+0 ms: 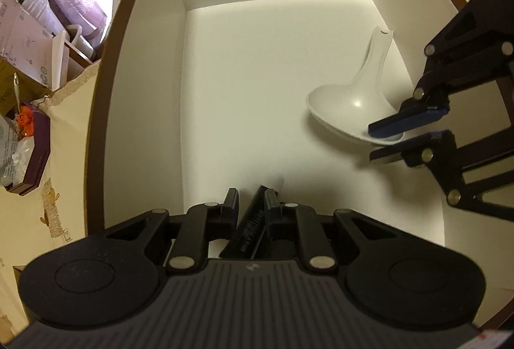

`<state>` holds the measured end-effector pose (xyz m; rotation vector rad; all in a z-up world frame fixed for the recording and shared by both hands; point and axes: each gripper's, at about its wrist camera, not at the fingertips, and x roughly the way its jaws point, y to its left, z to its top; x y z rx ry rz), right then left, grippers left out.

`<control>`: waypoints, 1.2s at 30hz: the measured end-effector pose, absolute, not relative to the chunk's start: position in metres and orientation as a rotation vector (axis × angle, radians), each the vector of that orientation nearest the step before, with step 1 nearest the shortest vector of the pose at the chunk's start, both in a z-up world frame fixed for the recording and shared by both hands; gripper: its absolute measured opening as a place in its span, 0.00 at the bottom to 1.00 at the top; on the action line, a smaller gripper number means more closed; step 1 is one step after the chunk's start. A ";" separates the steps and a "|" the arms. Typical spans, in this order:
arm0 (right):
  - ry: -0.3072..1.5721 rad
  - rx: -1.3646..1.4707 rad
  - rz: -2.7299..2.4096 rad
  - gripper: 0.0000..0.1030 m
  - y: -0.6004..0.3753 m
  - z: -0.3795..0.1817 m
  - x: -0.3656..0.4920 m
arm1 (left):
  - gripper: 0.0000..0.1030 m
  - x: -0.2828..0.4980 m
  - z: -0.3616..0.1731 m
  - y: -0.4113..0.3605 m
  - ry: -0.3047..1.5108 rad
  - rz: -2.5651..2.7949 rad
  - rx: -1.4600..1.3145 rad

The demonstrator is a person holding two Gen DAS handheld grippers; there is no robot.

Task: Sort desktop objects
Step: 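Open both tools to drop the tube and spoon brush into the box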

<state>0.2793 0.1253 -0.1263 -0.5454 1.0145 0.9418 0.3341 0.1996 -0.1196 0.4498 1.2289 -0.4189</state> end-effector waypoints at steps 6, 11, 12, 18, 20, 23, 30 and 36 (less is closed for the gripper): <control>1.007 -0.540 0.929 0.06 0.122 -0.120 0.277 | 0.13 0.330 -0.115 0.202 1.219 -0.408 0.440; 1.001 -0.549 0.921 0.06 0.125 -0.121 0.275 | 0.13 0.325 -0.112 0.203 1.211 -0.404 0.448; 1.000 -0.551 0.920 0.06 0.128 -0.125 0.275 | 0.13 0.324 -0.112 0.203 1.210 -0.402 0.449; 0.989 -0.570 0.910 0.06 0.132 -0.128 0.274 | 0.13 0.317 -0.110 0.206 1.198 -0.395 0.464; 0.983 -0.578 0.907 0.06 0.133 -0.127 0.272 | 0.13 0.315 -0.109 0.206 1.190 -0.390 0.469; 0.974 -0.587 0.907 0.10 0.135 -0.126 0.269 | 0.16 0.311 -0.107 0.206 1.175 -0.385 0.480; 0.891 -0.611 0.901 0.78 0.135 -0.116 0.257 | 0.42 0.304 -0.098 0.205 1.137 -0.371 0.496; 0.863 -0.619 0.887 0.88 0.133 -0.111 0.250 | 0.50 0.297 -0.090 0.205 1.108 -0.357 0.500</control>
